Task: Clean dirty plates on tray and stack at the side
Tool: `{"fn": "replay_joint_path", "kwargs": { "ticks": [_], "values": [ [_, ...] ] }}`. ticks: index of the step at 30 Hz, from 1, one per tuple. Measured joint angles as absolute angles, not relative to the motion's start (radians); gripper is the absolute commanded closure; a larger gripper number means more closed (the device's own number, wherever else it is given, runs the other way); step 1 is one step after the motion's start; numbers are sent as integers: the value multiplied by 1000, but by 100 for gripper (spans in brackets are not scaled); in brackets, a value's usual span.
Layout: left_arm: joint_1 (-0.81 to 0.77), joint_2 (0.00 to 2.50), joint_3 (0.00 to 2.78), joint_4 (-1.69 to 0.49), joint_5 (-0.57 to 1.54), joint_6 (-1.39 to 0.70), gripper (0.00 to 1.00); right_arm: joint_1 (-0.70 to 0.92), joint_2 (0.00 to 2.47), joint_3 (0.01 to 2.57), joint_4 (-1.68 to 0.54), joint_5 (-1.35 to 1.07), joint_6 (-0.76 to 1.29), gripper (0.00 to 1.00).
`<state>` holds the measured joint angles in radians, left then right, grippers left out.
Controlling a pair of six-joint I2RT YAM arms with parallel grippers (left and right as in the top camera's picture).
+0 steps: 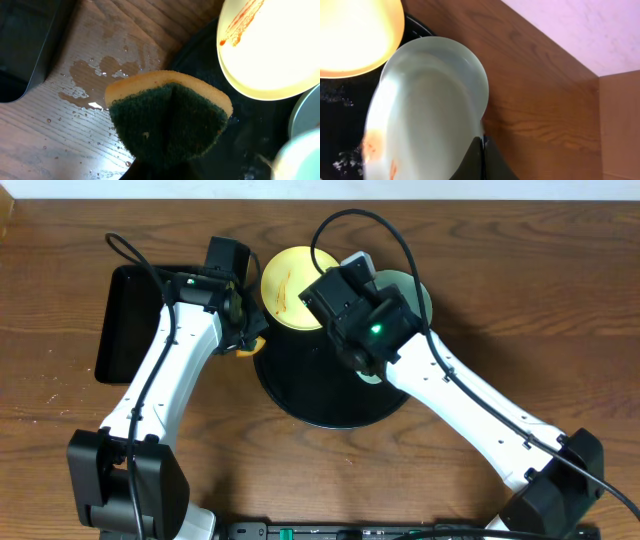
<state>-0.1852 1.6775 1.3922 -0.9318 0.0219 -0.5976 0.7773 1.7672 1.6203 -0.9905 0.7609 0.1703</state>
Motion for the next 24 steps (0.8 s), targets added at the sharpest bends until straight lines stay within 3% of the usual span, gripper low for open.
{"fn": "replay_joint_path", "kwargs": {
  "ticks": [9, 14, 19, 24],
  "values": [
    [-185, 1678, 1392, -932, 22, -597, 92, 790, 1767, 1620, -995, 731, 172, 99],
    [-185, 1678, 1392, -932, 22, -597, 92, 755, 1767, 1620, -1002, 596, 205, 98],
    [-186, 1678, 1392, -932, 25, -597, 92, 604, 1767, 1620, -1048, 342, 243, 81],
    [-210, 1678, 1392, -930, 31, -594, 92, 410, 1767, 1614, -1096, 70, 230, 56]
  ]
}}
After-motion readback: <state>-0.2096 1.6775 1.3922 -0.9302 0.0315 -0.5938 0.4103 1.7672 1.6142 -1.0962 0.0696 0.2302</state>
